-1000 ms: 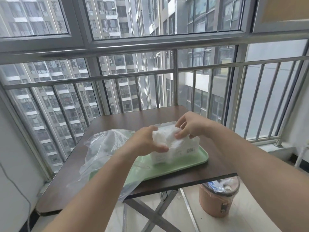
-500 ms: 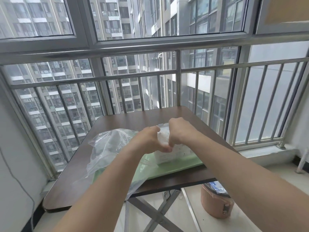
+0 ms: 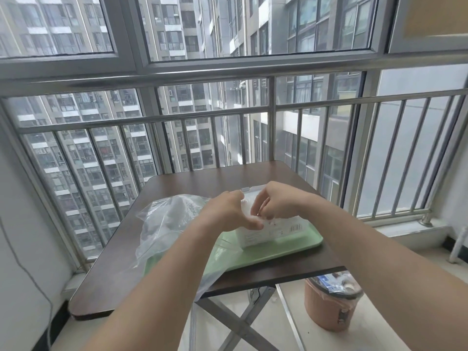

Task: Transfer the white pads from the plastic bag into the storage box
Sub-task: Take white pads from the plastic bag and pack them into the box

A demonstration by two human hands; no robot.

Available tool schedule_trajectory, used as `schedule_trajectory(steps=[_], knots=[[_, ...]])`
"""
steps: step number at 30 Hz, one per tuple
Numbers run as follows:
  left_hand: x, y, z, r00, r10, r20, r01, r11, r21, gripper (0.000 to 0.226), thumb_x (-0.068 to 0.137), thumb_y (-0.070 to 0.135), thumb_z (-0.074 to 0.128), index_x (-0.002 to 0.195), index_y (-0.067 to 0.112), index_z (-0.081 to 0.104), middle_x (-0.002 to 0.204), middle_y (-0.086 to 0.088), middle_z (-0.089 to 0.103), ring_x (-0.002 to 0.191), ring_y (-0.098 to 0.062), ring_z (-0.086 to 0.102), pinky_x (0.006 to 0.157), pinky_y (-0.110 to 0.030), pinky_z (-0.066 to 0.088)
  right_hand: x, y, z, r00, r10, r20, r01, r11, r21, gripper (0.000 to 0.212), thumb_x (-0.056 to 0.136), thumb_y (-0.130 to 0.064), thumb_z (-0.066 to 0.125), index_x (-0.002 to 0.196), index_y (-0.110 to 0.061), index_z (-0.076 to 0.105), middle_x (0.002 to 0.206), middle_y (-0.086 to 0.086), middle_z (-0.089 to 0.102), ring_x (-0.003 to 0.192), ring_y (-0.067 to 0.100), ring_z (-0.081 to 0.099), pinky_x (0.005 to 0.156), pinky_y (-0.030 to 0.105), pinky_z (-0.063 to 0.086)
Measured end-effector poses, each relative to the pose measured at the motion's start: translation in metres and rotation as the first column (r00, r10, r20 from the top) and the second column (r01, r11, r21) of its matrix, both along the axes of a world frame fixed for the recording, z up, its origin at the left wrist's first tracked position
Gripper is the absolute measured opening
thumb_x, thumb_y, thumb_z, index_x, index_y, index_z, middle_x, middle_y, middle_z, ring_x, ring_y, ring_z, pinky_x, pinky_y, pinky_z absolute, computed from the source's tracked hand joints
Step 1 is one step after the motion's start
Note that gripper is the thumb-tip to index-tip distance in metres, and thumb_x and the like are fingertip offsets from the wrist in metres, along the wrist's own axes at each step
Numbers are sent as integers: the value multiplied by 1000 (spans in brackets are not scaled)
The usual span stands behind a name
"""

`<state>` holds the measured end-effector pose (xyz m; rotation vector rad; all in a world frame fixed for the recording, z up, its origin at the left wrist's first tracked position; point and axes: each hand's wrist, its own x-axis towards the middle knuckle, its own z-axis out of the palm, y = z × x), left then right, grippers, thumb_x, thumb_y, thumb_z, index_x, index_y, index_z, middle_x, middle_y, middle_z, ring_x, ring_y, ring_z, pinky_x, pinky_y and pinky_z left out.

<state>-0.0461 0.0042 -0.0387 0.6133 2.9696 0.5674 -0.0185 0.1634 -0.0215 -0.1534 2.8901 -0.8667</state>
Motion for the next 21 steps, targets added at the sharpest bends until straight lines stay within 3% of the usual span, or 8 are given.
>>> schedule_trajectory(steps=[4,8,11,13,16,21], knots=[[-1,2,0,1000,1,-8,-1,1000,-16,95,69,61,80,145,19,42,143,1,53,123,-20,53,100,-38,47,-1,4,7,992,-91,-85,92,996,3,31,83,-2,49,92,-14,76,78,-1,75,77,17,72,77,28,55],[7,-2,3,997,-28,-66,26,999,-19,91,78,58,74,151,19,35,147,-2,51,128,-23,52,100,-38,47,13,1,16,967,-122,-225,111,992,-62,24,87,-7,51,87,-15,73,77,-2,74,75,16,70,71,28,57],[15,-13,12,975,-16,-221,76,961,267,42,92,33,67,131,20,55,130,-2,63,114,-19,62,95,-35,52,23,-6,19,958,-119,-262,119,993,-13,20,88,-15,54,86,-22,72,76,-8,72,73,7,66,75,32,56],[30,-21,22,941,-14,-339,176,875,451,15,93,18,65,108,22,63,104,5,70,90,-6,66,79,-23,53,28,-15,22,951,-131,-282,151,987,52,18,87,-21,54,87,-25,72,78,-11,72,79,9,67,78,37,56],[60,-26,36,901,-82,-426,313,804,505,7,89,21,72,95,23,69,84,15,69,75,0,65,68,-15,53,31,-36,27,948,-115,-298,164,976,142,17,90,-29,49,90,-27,66,81,-9,70,80,14,68,76,39,58],[79,-45,48,890,-41,-455,321,765,559,16,90,11,65,92,26,69,86,12,69,76,-6,66,71,-28,58,36,-74,44,964,-33,-263,94,970,225,14,90,-28,47,89,-30,61,66,-12,69,56,5,63,60,25,53]])
